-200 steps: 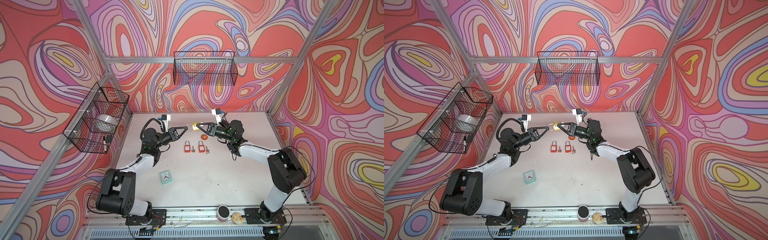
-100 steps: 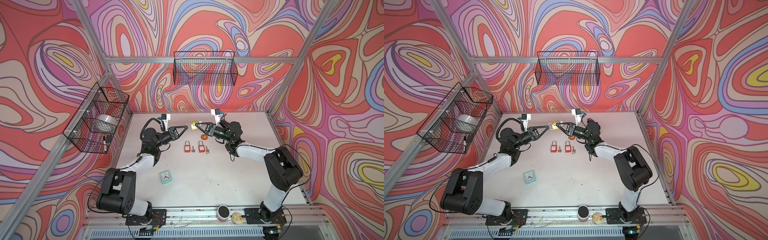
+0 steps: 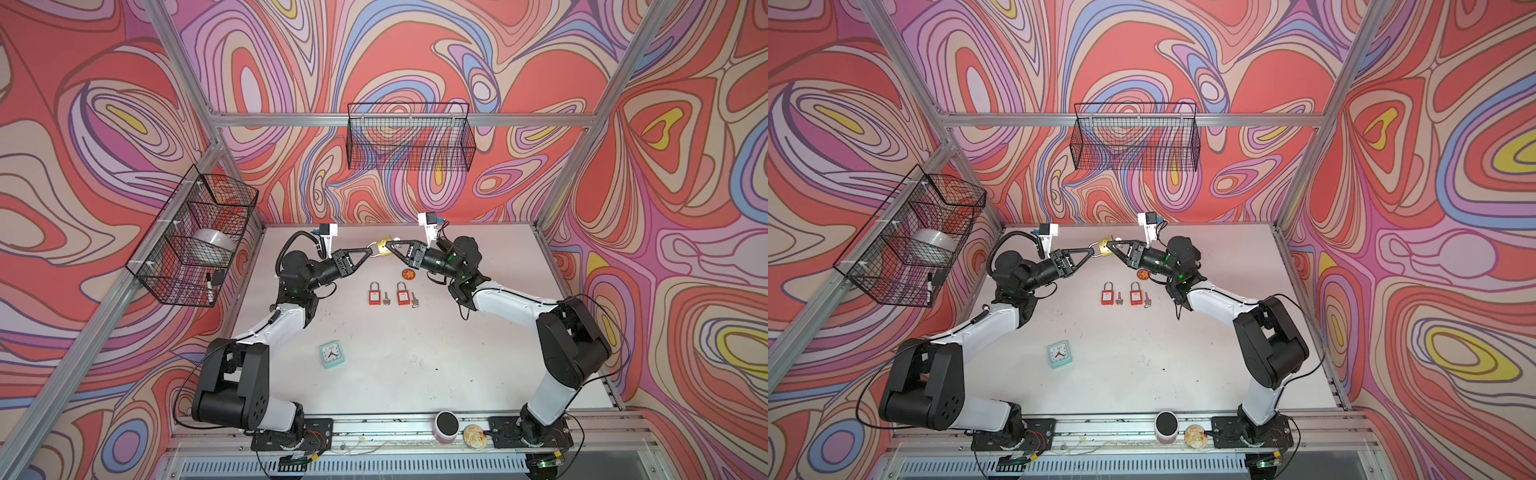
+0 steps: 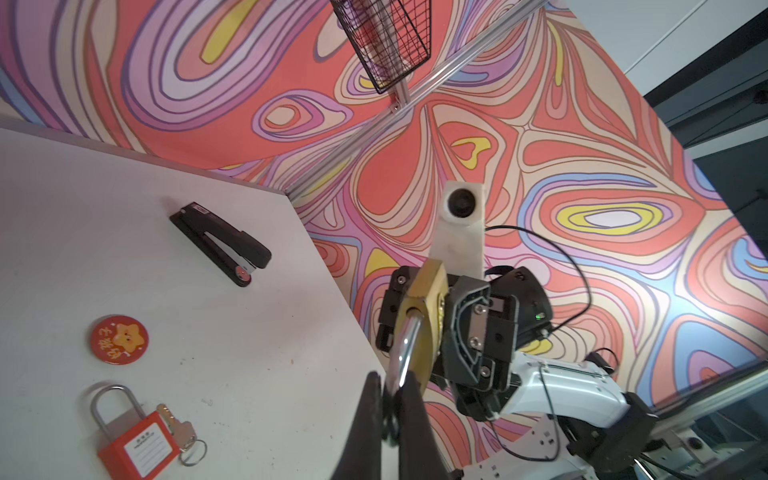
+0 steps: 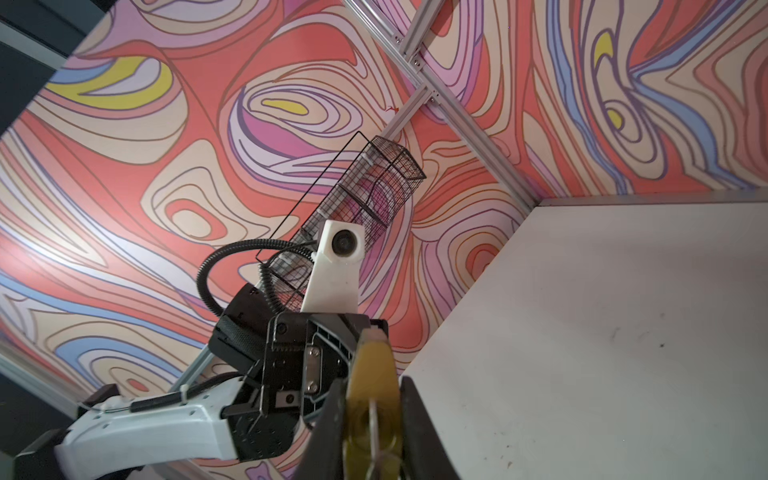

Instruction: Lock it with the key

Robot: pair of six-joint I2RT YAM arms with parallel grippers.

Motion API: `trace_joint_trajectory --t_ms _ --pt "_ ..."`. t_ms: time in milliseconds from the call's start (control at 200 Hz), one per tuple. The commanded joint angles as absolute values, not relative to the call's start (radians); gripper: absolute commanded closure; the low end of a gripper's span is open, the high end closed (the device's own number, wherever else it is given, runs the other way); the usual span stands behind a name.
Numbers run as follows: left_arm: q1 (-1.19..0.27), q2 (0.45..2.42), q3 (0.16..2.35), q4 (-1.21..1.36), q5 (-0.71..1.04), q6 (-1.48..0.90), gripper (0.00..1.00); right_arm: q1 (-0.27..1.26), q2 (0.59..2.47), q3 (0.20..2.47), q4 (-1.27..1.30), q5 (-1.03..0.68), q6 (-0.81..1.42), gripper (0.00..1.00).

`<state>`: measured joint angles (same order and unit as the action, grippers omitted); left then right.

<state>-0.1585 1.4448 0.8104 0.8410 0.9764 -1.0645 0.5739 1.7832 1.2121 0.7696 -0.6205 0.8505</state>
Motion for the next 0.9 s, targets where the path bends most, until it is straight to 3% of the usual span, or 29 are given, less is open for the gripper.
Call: trace_joint_trajectory --t_ms 0,65,235,431,596,811,896 --pt "-0.281 1.382 0.931 0.713 1.117 -0.917 1.00 0.808 1.923 1.221 0.762 -0.845 0.899 1.00" --pt "-0.204 1.369 0.889 0.834 1.114 -1.006 1.00 0.774 1.888 1.107 0.959 -0.785 0.964 1.00" --pt "-0.127 1.417 0.875 1.137 1.127 -1.242 1.00 0.735 1.789 1.081 0.845 -0.765 0.864 1.00" --pt "-0.121 1.451 0.905 1.199 1.111 -1.271 1.00 0.724 1.830 1.086 0.936 -0.839 0.965 1.00" --pt "-0.121 1.427 0.937 0.982 1.178 -1.103 1.00 0.703 1.821 1.067 0.958 -0.888 1.009 1.00" --pt "-0.121 1.343 1.019 0.421 1.210 -0.708 1.00 0.651 1.751 1.076 0.788 -0.941 0.936 1.00" --pt "-0.121 1.338 1.028 0.371 1.205 -0.671 1.00 0.637 1.741 1.102 0.723 -0.971 0.918 1.00"
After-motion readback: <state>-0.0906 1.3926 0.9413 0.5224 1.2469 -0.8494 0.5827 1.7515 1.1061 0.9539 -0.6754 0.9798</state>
